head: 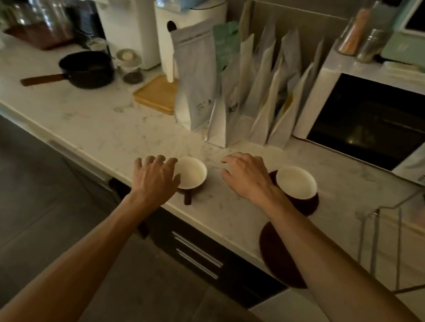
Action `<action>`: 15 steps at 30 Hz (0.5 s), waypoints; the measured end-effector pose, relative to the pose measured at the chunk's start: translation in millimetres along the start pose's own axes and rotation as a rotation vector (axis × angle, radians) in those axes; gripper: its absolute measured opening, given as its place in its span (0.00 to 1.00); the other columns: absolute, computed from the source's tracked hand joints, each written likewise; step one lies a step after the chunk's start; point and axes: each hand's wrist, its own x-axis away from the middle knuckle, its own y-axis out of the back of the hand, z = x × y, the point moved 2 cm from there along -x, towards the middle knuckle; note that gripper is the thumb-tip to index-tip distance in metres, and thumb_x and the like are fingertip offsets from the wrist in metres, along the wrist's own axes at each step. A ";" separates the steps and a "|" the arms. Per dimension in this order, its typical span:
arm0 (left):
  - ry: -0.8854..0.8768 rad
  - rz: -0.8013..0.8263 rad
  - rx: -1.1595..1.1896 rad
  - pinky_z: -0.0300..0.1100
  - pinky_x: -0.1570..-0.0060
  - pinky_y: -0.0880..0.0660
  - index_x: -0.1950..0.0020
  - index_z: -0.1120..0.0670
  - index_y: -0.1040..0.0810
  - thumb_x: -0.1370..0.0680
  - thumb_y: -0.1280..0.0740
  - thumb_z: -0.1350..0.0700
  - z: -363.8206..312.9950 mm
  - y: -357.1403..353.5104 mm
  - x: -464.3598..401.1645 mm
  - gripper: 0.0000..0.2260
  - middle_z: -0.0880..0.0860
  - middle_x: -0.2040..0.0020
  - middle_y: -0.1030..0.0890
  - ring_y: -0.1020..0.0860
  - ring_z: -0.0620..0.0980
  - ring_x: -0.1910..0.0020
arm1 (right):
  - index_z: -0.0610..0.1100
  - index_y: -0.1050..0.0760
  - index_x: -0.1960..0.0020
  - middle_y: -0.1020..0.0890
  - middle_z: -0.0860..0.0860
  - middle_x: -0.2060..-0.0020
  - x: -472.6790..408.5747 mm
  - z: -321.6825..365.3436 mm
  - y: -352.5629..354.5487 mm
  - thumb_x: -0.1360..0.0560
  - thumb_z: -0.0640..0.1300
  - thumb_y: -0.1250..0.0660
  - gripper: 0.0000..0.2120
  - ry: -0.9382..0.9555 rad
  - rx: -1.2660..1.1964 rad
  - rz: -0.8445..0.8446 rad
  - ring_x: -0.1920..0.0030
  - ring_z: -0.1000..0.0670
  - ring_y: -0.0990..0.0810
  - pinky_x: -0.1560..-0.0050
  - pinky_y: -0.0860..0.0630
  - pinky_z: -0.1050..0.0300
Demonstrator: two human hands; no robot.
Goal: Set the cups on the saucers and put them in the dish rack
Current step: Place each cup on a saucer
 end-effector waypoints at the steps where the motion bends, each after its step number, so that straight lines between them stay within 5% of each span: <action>1: 0.025 0.016 0.009 0.57 0.35 0.34 0.29 0.52 0.31 0.21 0.40 0.44 9.7 -3.0 3.8 0.22 0.56 0.34 0.24 0.27 0.59 0.35 | 0.47 0.24 0.33 0.22 0.48 0.35 -2.9 6.1 -4.4 0.20 0.51 0.42 0.18 0.009 0.023 0.008 0.36 0.46 0.24 0.37 0.30 0.44; 11: 0.260 0.081 0.337 0.51 0.51 0.22 0.26 0.52 0.35 0.21 0.41 0.43 47.8 -31.5 12.7 0.25 0.58 0.37 0.22 0.20 0.58 0.45 | 0.45 0.30 0.29 0.22 0.46 0.36 -18.7 35.6 -48.1 0.20 0.51 0.37 0.21 -0.068 -0.219 0.088 0.38 0.44 0.22 0.44 0.24 0.49; 15: 0.304 0.092 0.488 0.53 0.43 0.24 0.26 0.52 0.35 0.20 0.41 0.42 43.2 -43.3 5.5 0.25 0.59 0.36 0.22 0.22 0.58 0.40 | 0.43 0.35 0.26 0.24 0.43 0.33 -28.1 36.5 -58.3 0.20 0.51 0.38 0.24 -0.158 -0.317 0.131 0.35 0.41 0.25 0.42 0.26 0.49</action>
